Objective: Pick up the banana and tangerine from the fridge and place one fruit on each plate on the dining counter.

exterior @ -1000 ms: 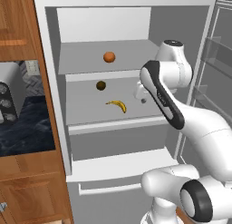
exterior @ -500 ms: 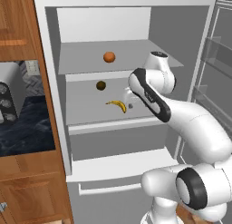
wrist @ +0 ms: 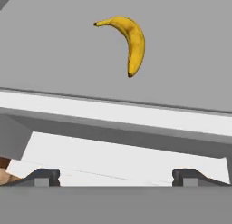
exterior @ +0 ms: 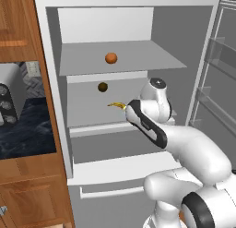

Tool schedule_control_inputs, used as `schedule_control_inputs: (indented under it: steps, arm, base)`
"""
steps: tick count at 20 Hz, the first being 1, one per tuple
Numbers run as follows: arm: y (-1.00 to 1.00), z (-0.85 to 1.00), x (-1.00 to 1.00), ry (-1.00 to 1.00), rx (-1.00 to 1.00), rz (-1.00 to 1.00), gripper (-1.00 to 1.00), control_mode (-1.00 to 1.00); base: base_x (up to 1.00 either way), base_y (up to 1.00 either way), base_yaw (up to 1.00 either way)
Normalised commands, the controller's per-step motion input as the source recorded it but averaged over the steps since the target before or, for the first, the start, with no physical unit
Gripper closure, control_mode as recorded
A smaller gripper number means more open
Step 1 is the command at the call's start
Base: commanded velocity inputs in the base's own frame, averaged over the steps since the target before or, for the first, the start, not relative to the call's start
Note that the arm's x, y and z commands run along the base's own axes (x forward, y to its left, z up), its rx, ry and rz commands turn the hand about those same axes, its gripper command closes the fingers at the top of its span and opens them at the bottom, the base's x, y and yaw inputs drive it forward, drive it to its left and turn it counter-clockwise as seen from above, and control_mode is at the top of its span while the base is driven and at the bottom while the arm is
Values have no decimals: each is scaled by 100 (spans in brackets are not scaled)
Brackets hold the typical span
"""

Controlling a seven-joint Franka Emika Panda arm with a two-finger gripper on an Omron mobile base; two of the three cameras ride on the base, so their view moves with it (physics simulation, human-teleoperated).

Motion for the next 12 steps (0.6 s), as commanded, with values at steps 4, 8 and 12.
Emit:
schedule_control_inputs:
  steps: [4, 8, 12]
  arm:
    - [0, -18, 43, -12, 0, -8, -100, -100]
    - [0, 6, 61, 8, 0, -8, -100, -100]
    - [0, 32, 59, 11, 0, -3, -100, -100]
  base:
    - [0, 0, 0]
    - [0, 0, 0]
    - [0, 0, 0]
